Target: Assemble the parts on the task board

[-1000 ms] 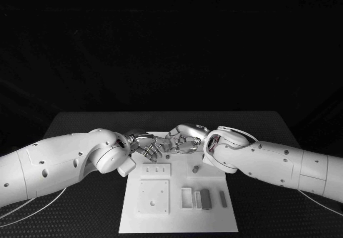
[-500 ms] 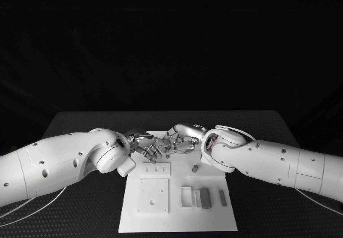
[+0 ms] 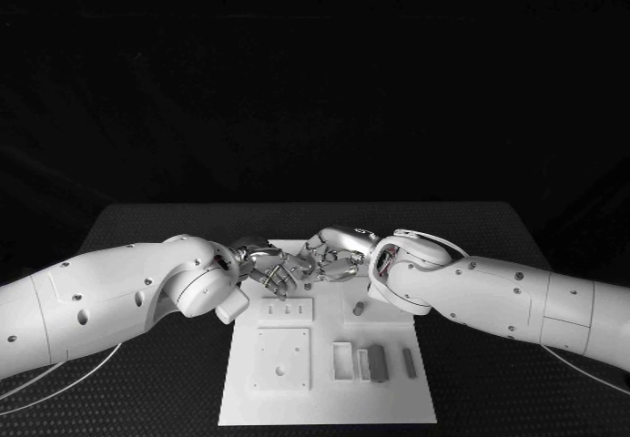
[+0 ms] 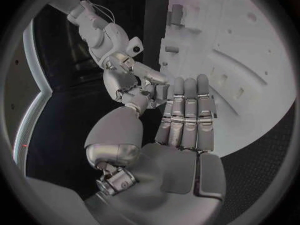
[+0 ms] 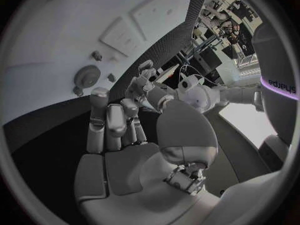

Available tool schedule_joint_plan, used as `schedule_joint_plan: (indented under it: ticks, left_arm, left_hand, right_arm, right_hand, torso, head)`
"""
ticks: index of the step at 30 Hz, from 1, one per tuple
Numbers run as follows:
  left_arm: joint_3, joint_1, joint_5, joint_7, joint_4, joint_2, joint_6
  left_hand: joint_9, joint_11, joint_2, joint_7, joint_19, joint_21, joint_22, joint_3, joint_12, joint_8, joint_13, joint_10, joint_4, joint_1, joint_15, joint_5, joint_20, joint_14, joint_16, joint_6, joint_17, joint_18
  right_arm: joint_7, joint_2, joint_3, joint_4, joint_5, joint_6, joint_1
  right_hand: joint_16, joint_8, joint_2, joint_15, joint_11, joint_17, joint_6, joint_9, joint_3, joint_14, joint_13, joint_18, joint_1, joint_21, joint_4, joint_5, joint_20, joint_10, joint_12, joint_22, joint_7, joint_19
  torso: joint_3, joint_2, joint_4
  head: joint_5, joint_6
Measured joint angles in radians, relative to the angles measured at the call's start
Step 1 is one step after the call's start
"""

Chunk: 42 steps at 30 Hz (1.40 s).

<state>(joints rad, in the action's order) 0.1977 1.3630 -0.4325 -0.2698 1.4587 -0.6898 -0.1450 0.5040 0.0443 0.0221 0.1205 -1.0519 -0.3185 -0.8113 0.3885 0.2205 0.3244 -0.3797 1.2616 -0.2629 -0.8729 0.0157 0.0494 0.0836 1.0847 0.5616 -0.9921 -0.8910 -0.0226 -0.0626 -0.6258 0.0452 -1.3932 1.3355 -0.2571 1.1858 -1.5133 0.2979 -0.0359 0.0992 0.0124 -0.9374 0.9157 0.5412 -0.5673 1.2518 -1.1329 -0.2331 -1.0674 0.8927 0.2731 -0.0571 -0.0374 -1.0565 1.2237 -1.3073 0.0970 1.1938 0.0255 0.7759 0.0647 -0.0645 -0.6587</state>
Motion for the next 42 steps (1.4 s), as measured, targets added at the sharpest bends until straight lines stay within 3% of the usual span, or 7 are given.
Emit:
schedule_joint_plan:
  ticks: [5,9,25,42]
  left_arm:
    - [0.0,0.0,0.0,-0.001,-0.001,0.0,0.0]
    - [0.0,0.0,0.0,-0.002,-0.001,0.0,0.0]
    - [-0.001,0.0,0.0,-0.004,-0.007,0.003,-0.001]
    - [-0.001,0.0,0.0,-0.007,-0.008,0.003,-0.003]
  left_hand:
    - [0.002,0.0,0.033,-0.005,-0.004,0.0,-0.006,0.014,0.0,0.0,-0.01,0.007,-0.018,-0.021,-0.003,0.0,0.004,0.003,0.007,-0.005,-0.001,0.001]
    - [0.002,-0.003,0.042,-0.005,-0.004,-0.004,-0.01,0.021,0.0,0.0,-0.016,0.01,-0.025,-0.029,-0.007,0.0,0.004,0.007,0.01,-0.011,-0.001,0.001]
    - [0.011,-0.008,0.043,-0.013,-0.012,-0.004,-0.028,0.089,0.0,0.008,-0.045,0.029,-0.023,-0.099,-0.014,0.0,0.011,0.014,0.034,-0.027,-0.011,0.007]
    - [0.024,-0.016,0.046,-0.015,-0.015,-0.008,-0.04,0.116,0.004,0.02,-0.069,0.045,-0.022,-0.117,-0.023,-0.002,0.015,0.023,0.053,-0.037,-0.02,0.007]
  right_arm:
    - [0.001,0.0,0.0,-0.001,0.0,0.001,0.0]
    - [0.002,-0.001,0.0,-0.003,0.0,0.002,0.0]
    - [0.006,-0.002,0.0,-0.003,0.0,0.003,0.0]
    - [0.008,0.0,0.0,-0.001,0.0,0.005,0.0]
  right_hand:
    - [0.0,-0.001,0.0,0.0,0.0,-0.001,0.003,-0.002,0.0,0.0,0.0,0.0,0.0,0.0,0.0,0.0,0.0,0.0,0.0,0.0,-0.003,0.0]
    - [0.0,-0.002,0.0,0.0,0.0,-0.001,0.003,-0.001,0.0,0.0,0.0,0.0,0.0,0.0,0.0,0.0,0.0,0.0,0.0,0.0,-0.003,0.0]
    - [0.0,-0.003,0.0,-0.001,0.0,-0.001,0.003,0.0,-0.003,-0.001,0.001,0.0,0.0,0.0,-0.003,0.0,0.001,0.0,0.0,0.0,-0.003,0.0]
    - [0.0,-0.005,0.0,-0.002,0.0,0.001,0.003,0.0,-0.003,-0.002,0.001,0.0,0.0,0.0,-0.003,0.0,0.002,0.0,0.0,0.0,-0.003,0.001]
  torso:
    - [-0.0001,0.0,-0.0002]
    - [-0.0001,0.0,-0.0002]
    - [-0.0004,0.0,-0.0007]
    - [0.0006,0.0,-0.0002]
  head:
    - [0.0,-0.001]
    - [0.0,-0.002]
    - [0.0,-0.005]
    - [-0.002,-0.006]
